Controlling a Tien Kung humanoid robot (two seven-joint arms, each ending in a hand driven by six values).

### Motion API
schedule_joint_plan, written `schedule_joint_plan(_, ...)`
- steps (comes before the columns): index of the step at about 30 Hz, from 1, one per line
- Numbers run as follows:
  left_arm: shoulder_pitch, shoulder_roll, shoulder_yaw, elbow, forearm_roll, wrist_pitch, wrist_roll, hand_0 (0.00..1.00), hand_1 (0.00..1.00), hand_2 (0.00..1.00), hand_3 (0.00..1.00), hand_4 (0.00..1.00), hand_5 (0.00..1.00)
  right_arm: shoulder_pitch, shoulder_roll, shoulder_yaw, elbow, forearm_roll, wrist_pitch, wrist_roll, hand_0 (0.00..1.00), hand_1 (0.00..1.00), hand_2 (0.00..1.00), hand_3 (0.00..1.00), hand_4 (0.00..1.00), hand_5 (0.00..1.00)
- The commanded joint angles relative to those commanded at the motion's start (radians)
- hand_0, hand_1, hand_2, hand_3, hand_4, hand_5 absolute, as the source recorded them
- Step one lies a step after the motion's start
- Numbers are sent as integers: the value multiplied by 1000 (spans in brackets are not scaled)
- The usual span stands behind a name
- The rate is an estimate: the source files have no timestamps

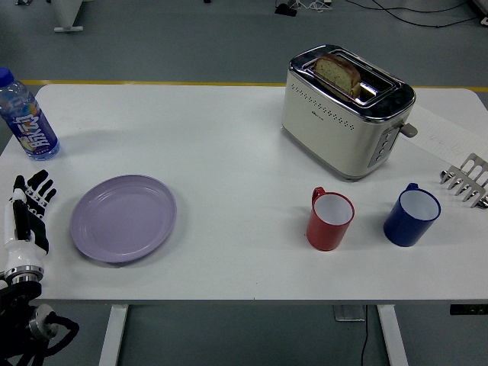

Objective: Push plate across desktop

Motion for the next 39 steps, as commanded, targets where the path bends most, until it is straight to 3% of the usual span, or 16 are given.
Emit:
schedule_joint_plan(28, -27, -45, 83, 26, -50, 0, -16, 775, 804, 795, 658, 517, 998, 1, -3, -6, 0, 1, 3, 1, 567, 552, 684, 601, 314, 303)
schedule_joint_plan(39, -33, -46, 139, 28, -72, 6, -23, 774, 803, 794, 658, 518, 998, -6, -3, -8, 2, 4, 3, -3, 567, 552, 684, 601, 314, 302)
